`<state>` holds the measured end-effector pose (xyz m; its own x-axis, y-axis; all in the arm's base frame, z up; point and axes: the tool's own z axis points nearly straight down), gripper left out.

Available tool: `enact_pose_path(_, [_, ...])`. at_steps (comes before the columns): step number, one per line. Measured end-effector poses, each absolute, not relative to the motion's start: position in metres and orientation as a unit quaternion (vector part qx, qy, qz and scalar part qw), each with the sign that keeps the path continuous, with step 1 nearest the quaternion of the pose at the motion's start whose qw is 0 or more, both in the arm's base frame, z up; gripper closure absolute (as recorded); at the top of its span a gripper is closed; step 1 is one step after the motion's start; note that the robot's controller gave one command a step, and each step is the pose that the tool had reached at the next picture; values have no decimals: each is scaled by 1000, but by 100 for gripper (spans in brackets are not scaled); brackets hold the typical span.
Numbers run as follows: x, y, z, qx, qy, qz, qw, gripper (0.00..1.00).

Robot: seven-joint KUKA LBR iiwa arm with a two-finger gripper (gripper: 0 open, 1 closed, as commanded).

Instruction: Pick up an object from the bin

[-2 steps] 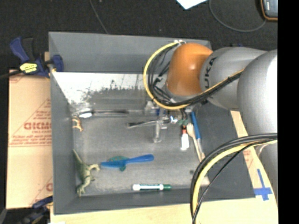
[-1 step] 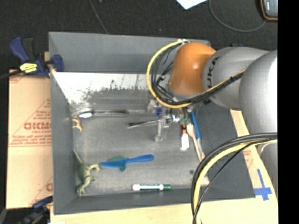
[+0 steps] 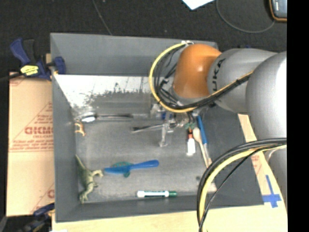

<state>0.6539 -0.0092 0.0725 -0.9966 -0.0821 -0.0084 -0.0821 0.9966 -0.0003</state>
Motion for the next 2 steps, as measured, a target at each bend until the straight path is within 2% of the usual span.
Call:
enact_pose_path(1, [656, -15, 73, -32, 999, 2, 6, 0])
enact_pose_path(2, [656, -12, 74, -38, 999, 1, 6, 100])
